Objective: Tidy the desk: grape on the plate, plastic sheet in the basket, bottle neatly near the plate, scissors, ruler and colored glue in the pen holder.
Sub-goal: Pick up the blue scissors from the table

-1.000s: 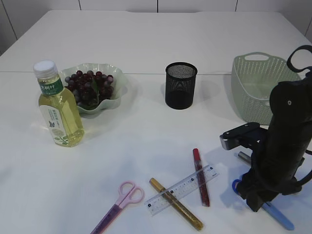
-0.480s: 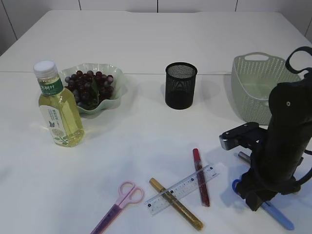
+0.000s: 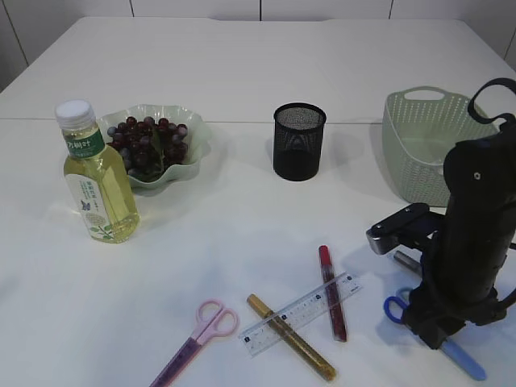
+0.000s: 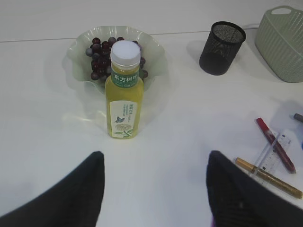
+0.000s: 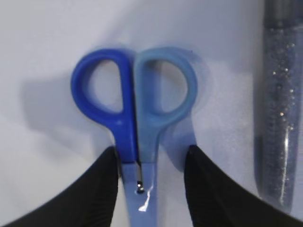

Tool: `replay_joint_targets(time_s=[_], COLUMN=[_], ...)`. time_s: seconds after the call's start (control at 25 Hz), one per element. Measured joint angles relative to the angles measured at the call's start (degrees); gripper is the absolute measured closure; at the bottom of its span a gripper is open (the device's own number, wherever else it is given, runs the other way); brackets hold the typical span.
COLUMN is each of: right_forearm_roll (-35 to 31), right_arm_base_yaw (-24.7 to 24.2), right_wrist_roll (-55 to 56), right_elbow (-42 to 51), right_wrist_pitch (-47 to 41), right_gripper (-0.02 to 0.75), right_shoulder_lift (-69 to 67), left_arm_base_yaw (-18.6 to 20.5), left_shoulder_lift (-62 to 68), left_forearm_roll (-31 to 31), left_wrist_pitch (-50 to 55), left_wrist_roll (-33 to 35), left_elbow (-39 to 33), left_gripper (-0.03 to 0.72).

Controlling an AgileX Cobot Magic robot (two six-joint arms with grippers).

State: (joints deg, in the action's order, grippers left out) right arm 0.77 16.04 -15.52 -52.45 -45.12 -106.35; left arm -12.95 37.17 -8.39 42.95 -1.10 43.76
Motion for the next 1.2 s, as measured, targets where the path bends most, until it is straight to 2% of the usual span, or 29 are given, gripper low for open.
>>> replay_joint_targets(time_s=[0.24, 0.68, 1.2], right_forearm_roll=[0.77, -2.88, -3.24], right_arm_base_yaw=[0.00, 0.00, 0.00], right_wrist_roll=[0.00, 0.00, 0.00], right_elbow=[0.00, -0.10, -0.10], right_wrist_pitch=[-0.73, -0.82, -0.26], right_gripper=[0.361, 0.360, 0.366], right_shoulder_lift=[-0.12, -0.12, -0.12], left_arm_base_yaw=[0.00, 0.00, 0.00], left_shoulder_lift=[0.00, 0.00, 0.00], left_forearm_roll=[0.00, 0.00, 0.00], left_wrist_pitch=[-0.04, -0.13, -0.13], left_wrist_roll=[0.00, 0.00, 0.00], left_elbow=[0.00, 0.00, 0.00], left_gripper=[0.201, 0.201, 0.202])
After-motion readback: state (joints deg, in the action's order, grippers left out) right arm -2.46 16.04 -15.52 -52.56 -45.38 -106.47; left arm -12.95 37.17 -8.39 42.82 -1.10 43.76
